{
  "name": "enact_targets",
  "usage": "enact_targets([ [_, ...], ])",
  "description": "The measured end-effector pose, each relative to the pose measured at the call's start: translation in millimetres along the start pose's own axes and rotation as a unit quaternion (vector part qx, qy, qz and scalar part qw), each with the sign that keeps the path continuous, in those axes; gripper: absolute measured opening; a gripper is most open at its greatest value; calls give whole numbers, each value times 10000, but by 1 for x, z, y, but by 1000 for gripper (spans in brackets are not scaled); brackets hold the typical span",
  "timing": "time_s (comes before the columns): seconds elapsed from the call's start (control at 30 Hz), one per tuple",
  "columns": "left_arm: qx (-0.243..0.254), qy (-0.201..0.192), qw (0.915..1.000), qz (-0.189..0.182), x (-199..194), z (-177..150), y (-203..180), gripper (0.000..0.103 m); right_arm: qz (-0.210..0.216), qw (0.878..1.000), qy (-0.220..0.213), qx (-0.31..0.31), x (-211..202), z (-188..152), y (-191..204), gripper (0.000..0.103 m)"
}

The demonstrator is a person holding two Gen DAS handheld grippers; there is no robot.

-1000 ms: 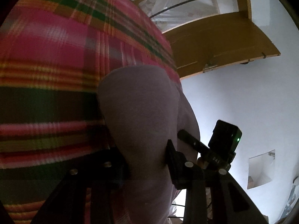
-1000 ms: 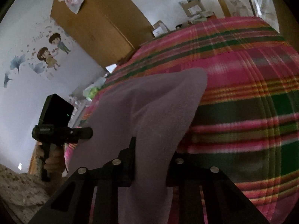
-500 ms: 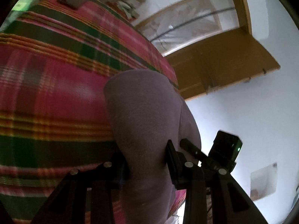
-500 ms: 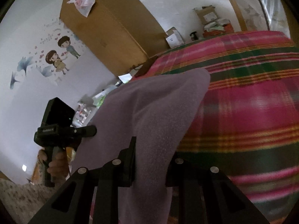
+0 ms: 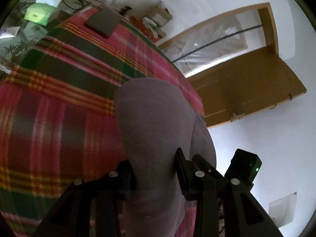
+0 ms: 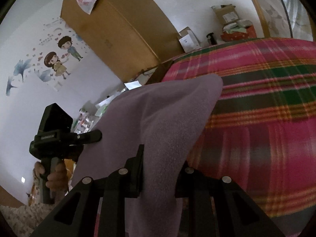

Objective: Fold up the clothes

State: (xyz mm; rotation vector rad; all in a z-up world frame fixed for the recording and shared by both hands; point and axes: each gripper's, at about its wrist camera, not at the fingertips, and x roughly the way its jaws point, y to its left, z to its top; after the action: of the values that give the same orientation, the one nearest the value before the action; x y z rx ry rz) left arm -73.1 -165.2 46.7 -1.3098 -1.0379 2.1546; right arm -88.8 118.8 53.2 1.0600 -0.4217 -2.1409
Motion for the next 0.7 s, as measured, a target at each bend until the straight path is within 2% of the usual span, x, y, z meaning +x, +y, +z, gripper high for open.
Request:
enact_targets([
  [0.13, -157, -116, 9997, 131, 0, 19, 17, 38, 37, 9999, 3, 136, 26, 14, 2, 22],
  [0.43, -48, -385, 9982, 464, -9, 54, 36, 38, 42, 9998, -72, 183, 72, 36, 5, 22],
  [0.7, -145, -301, 9973, 647, 6, 65, 62, 39, -158, 9998, 121, 99, 103, 43, -1, 22],
])
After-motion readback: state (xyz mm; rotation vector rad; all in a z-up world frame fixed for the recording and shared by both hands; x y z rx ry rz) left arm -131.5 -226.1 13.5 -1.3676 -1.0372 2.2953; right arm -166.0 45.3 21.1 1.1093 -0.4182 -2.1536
